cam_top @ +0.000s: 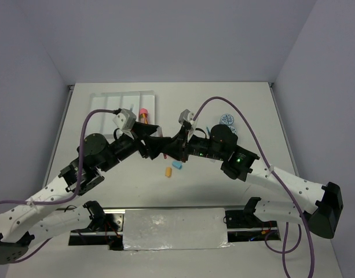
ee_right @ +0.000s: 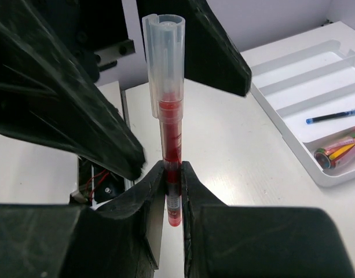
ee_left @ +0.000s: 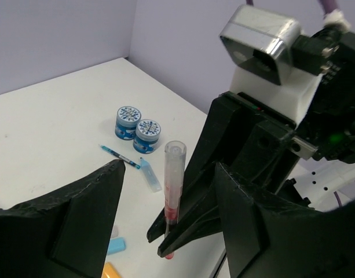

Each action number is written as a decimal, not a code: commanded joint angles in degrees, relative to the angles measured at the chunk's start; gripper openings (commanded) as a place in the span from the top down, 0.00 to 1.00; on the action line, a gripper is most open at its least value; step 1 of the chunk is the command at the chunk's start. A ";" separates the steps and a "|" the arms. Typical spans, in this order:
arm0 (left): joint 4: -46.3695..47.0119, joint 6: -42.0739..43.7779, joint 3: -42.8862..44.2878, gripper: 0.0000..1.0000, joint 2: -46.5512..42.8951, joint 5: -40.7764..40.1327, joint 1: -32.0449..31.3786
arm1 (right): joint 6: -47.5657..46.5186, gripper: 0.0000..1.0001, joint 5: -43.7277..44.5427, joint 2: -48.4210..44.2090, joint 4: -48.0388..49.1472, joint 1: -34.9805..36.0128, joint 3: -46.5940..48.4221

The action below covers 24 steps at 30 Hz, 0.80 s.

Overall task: Sort the stationery into containers
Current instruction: Close the pen cap on the pen.

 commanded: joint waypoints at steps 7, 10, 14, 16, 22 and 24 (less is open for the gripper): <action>4.75 -0.21 -0.08 0.30 -4.04 -2.43 -0.21 | -0.87 1.00 -1.35 1.04 2.64 0.38 2.46; 4.58 -0.04 0.00 0.32 -3.52 -2.61 -0.21 | -0.69 1.00 -1.71 1.13 2.72 0.29 2.37; 4.14 -0.21 0.18 0.36 -2.29 -2.52 -0.21 | -0.52 1.00 -2.15 1.04 2.99 0.38 2.37; 4.23 -0.65 -0.08 0.37 -1.77 -2.43 -0.21 | -0.52 1.00 -2.15 0.86 2.99 0.38 2.46; 4.67 -1.44 -0.70 0.62 -1.32 -2.34 -0.21 | -0.96 1.00 -2.32 0.86 2.46 0.38 2.55; 4.58 -1.70 -0.70 0.84 -1.06 -1.73 -0.21 | -1.05 1.00 -2.06 0.77 2.55 0.38 2.46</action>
